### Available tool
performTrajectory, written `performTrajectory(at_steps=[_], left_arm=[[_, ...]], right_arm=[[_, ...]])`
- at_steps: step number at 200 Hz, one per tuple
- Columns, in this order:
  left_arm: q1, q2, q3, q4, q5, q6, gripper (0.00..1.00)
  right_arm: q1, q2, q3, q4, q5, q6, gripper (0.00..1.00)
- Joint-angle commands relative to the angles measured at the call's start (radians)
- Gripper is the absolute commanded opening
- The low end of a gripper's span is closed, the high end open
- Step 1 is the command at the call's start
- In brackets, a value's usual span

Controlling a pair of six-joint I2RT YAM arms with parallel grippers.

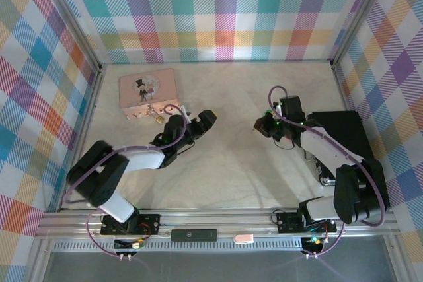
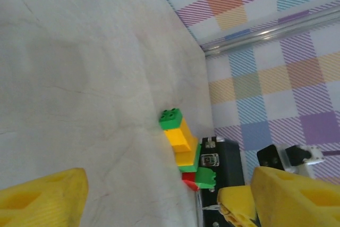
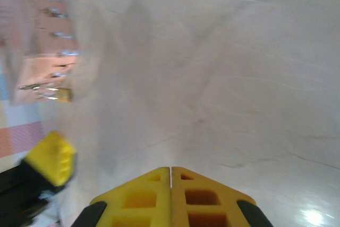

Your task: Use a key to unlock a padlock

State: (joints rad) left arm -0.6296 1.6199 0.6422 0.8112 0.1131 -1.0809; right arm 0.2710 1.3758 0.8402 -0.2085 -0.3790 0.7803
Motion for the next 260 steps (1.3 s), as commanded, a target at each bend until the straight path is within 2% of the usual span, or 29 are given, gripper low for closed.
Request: performTrajectory(at_steps=[1,27,77,89,108,128,210,260], left_arm=[[-0.021,0.134,0.059,0.265,0.039,-0.332,0.74],[-0.077,0.242,0.112,0.318,0.008,-0.577,0.68],[-0.128,0.201,0.121,0.205,-0.080,-0.656,0.66],[-0.137,0.202,0.128,0.187,-0.076,-0.694,0.64],[-0.173,0.192,0.146,0.067,-0.079,-0.774,0.62],[-0.186,0.192,0.131,0.088,-0.114,-0.848,0.61],[-0.186,0.195,0.202,0.089,-0.098,-0.904,0.55],[-0.186,0.199,0.202,0.078,-0.111,-0.906,0.40]], right_arm=[[0.009,0.027,0.065,0.098,-0.143,0.019,0.00],[0.014,0.049,0.089,0.126,-0.206,-0.037,0.00],[0.032,0.068,0.071,0.190,-0.245,-0.088,0.00],[0.037,0.074,0.065,0.210,-0.254,-0.088,0.00],[0.049,0.084,0.066,0.222,-0.272,-0.096,0.00],[0.061,0.089,0.073,0.188,-0.280,-0.133,0.00],[0.066,0.083,0.006,0.294,-0.322,-0.124,0.00],[0.068,0.071,-0.002,0.303,-0.330,-0.128,0.00]])
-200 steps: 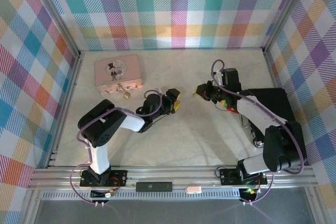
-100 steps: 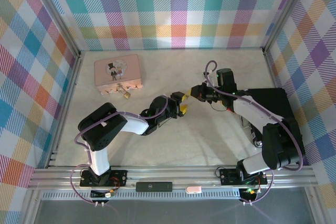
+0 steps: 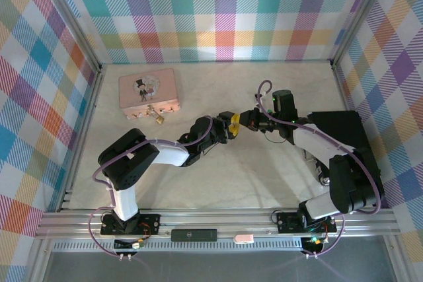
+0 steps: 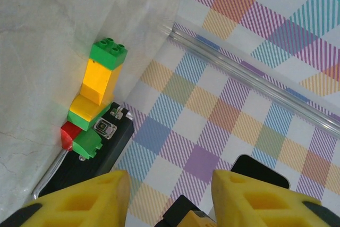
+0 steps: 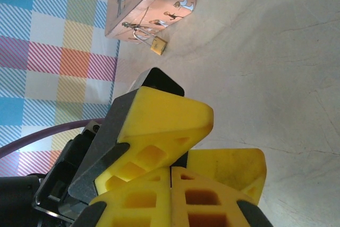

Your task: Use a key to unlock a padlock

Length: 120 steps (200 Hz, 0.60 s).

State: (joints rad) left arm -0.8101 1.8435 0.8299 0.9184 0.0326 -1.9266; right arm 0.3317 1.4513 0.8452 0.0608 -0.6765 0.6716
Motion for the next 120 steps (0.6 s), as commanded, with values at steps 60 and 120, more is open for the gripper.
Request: performTrajectory(at_steps=[60,120], left_arm=[[-0.005,0.014,0.002,0.017,-0.040,-0.056,0.01],[0.019,-0.012,0.027,-0.026,-0.029,0.131,0.00]], right_arm=[[0.005,-0.048,-0.038,0.027,-0.026,-0.021,0.00],[0.005,-0.102,-0.006,-0.072,0.064,-0.033,0.28]])
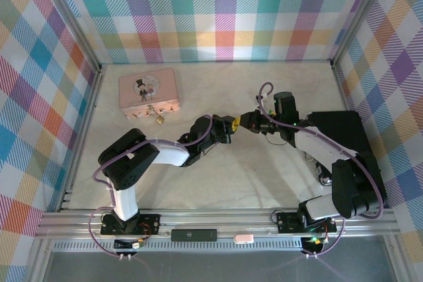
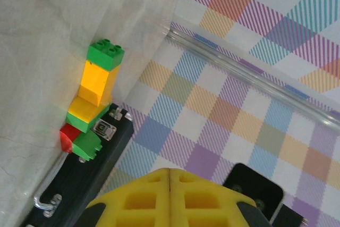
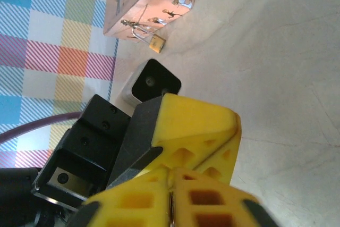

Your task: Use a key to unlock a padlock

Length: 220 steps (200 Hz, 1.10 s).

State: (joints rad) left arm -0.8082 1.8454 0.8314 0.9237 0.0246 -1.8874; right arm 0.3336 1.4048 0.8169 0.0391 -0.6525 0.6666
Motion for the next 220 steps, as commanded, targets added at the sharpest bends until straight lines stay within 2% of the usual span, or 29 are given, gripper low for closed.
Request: performTrajectory(at_steps=[1,10,26,38,53,72,99,130,149,184,220], left_arm=[[0.017,-0.013,0.027,-0.033,-0.020,0.097,0.00],[0.025,-0.015,0.038,-0.042,-0.012,0.146,0.00],[0.036,-0.030,0.051,-0.069,-0.011,0.256,0.00],[0.042,-0.058,0.063,-0.123,-0.020,0.375,0.00],[0.047,-0.098,0.072,-0.184,-0.023,0.506,0.00],[0.051,-0.148,0.062,-0.210,-0.037,0.648,0.00],[0.057,-0.185,0.030,-0.180,-0.030,0.760,0.00],[0.057,-0.206,0.017,-0.164,-0.011,0.874,0.00],[0.057,-0.208,-0.009,-0.098,-0.011,0.890,0.00],[0.057,-0.208,-0.072,0.019,-0.038,0.838,0.00],[0.055,-0.198,-0.089,0.073,-0.038,0.793,0.00]], right_arm=[[0.004,-0.057,0.023,-0.053,0.042,-0.029,0.30],[0.003,-0.070,0.040,-0.087,0.067,-0.032,0.42],[0.002,-0.093,0.062,-0.132,0.105,-0.034,0.54],[0.002,-0.110,0.060,-0.128,0.105,-0.039,0.59],[0.001,-0.124,0.026,-0.038,0.069,-0.040,0.63],[0.002,-0.126,-0.012,0.068,0.020,0.003,0.61],[0.002,-0.106,-0.027,0.123,-0.053,0.028,0.52],[0.005,-0.076,-0.121,0.377,-0.121,0.145,0.45],[0.029,-0.037,-0.156,0.524,-0.141,0.234,0.45],[0.065,0.023,-0.222,0.734,-0.087,0.335,0.40],[0.078,0.029,-0.224,0.780,-0.063,0.353,0.33]])
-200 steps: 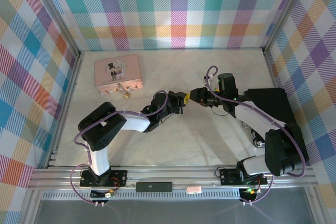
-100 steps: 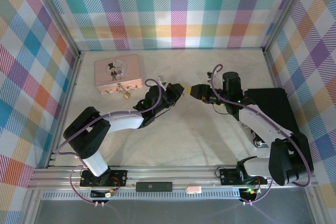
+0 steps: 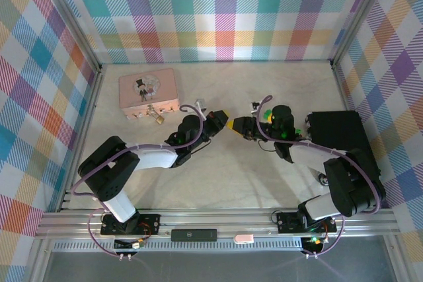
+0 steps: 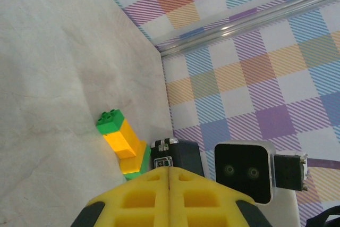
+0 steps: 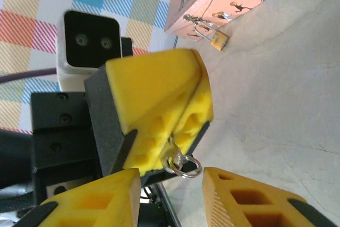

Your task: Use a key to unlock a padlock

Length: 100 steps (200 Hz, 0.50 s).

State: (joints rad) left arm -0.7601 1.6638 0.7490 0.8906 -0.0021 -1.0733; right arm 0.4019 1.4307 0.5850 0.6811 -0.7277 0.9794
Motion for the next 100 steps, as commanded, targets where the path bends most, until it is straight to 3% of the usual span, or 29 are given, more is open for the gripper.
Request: performTrajectory(at_steps=[1,63,100], left_arm=[[0.007,-0.017,-0.007,0.108,-0.011,-0.023,0.00],[0.008,0.017,-0.003,0.184,-0.009,-0.093,0.00],[0.005,0.025,-0.003,0.200,-0.002,-0.112,0.00]], right_arm=[[0.011,0.003,0.008,0.138,0.012,0.041,0.32],[0.027,0.042,-0.005,0.188,0.031,0.073,0.29],[0.031,0.037,0.007,0.173,0.043,0.085,0.22]])
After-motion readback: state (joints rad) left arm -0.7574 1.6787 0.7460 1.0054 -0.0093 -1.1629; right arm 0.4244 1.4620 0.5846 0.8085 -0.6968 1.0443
